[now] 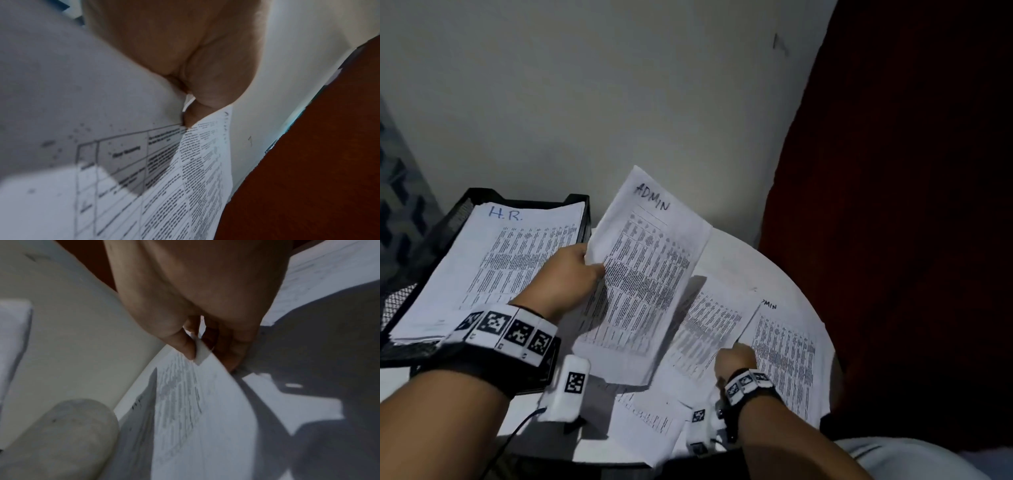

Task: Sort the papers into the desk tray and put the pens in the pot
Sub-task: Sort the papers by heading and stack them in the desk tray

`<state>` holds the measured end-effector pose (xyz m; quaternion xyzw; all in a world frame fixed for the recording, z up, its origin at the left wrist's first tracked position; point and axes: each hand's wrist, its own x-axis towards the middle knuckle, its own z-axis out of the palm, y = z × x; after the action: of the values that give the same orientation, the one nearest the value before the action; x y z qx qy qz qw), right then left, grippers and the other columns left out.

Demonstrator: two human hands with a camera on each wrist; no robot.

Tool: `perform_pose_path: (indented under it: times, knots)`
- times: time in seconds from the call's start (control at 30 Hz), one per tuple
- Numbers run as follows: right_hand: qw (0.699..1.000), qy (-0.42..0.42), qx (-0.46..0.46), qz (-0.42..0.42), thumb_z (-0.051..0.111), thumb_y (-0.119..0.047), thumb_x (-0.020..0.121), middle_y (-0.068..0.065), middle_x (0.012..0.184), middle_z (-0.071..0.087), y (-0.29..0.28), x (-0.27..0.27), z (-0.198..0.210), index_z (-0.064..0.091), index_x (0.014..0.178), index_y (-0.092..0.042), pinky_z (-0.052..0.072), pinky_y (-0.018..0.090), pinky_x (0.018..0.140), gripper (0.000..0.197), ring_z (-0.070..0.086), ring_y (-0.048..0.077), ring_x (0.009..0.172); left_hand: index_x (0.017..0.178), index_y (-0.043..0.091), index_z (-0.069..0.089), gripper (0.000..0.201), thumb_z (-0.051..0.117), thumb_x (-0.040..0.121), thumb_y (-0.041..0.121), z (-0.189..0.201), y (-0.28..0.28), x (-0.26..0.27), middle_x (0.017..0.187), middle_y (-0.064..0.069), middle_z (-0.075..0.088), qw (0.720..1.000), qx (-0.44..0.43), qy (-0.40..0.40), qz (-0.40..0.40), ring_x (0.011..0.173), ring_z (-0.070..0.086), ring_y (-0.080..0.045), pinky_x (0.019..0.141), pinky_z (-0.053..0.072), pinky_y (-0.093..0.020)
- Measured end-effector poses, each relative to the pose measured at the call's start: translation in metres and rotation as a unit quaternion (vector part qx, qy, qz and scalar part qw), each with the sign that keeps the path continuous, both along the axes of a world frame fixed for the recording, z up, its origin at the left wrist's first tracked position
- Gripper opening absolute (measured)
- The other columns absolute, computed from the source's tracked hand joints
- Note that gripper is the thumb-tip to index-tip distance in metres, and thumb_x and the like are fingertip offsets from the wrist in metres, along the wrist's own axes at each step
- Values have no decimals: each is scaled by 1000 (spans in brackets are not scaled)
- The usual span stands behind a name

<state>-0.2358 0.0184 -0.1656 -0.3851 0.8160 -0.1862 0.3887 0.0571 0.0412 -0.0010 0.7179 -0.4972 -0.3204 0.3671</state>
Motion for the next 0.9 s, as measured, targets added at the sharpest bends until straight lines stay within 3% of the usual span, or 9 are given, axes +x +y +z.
perform_pose_path:
  times: [0.1, 0.17, 0.27, 0.37, 0.53, 0.6, 0.7, 0.8, 0.9]
  knots:
    - [997, -48, -64, -10, 45, 7, 100, 16, 144, 60, -21, -31, 22, 54, 146, 2, 54, 31, 102, 46, 65, 26, 126, 126, 12, 59, 27, 51, 100, 8, -1, -3, 1, 91, -7, 67, 1000, -3, -23, -6, 74, 64, -25, 61, 50, -32]
    - [986, -115, -116, -31, 45, 13, 97, 12, 112, 71, -27, -58, 39, 63, 135, 2, 61, 24, 73, 43, 75, 14, 89, 120, 12, 58, 24, 47, 100, 7, -1, -5, 1, 89, -11, 66, 999, -7, -35, -14, 71, 63, -29, 59, 49, -34]
    - [955, -243, -153, -79, 51, 12, 97, 15, 102, 76, -13, -81, 70, 70, 120, -3, 64, 39, 68, 34, 74, 30, 80, 117, 17, 56, 24, 43, 100, 5, -4, -9, -3, 89, -12, 66, 999, -5, -40, -23, 65, 58, -26, 53, 44, -30]
    - [921, -337, -184, -71, 51, 11, 99, 13, 105, 78, 6, -79, 92, 70, 120, -6, 62, 33, 59, 34, 75, 29, 81, 109, 19, 58, 24, 44, 98, 4, -4, -6, -16, 91, -12, 69, 999, 15, 1, -44, 69, 63, -27, 62, 52, -34]
    - [880, -432, -194, -43, 47, 8, 103, 14, 112, 79, 27, -40, 98, 70, 124, -8, 63, 33, 64, 35, 78, 28, 89, 114, 20, 68, 33, 48, 92, 8, -7, 3, -45, 77, -6, 72, 976, 39, 208, -55, 70, 64, -27, 65, 52, -32]
    - [864, -461, -198, -37, 44, 10, 103, 14, 112, 79, 29, -28, 99, 69, 124, -8, 64, 33, 66, 37, 79, 25, 90, 118, 17, 70, 29, 56, 92, 19, -10, 8, -55, 90, -6, 79, 962, 40, 266, -40, 85, 73, -30, 82, 58, -45]
    - [864, -464, -198, -10, 43, 16, 101, 10, 104, 81, 29, -18, 102, 68, 123, -6, 64, 37, 68, 40, 79, 26, 88, 120, 18, 69, 40, 45, 105, 46, -8, 14, -66, 80, 1, 81, 923, 84, 371, -47, 69, 77, -15, 73, 56, -37]
    - [885, -417, -204, 19, 44, 14, 101, 4, 102, 82, 29, -14, 100, 71, 120, -10, 64, 35, 71, 41, 79, 24, 89, 119, 17, 70, 49, 68, 87, 54, -9, 17, -65, 77, 4, 78, 942, 93, 314, -72, 67, 72, -12, 76, 50, -35]
    - [906, -369, -205, 10, 50, 1, 103, 7, 107, 80, 29, -22, 85, 72, 113, -16, 62, 33, 73, 30, 77, 24, 88, 109, 0, 68, 28, 67, 86, 16, -14, 16, -58, 70, -13, 65, 972, 79, 214, -63, 60, 59, -25, 60, 46, -35]
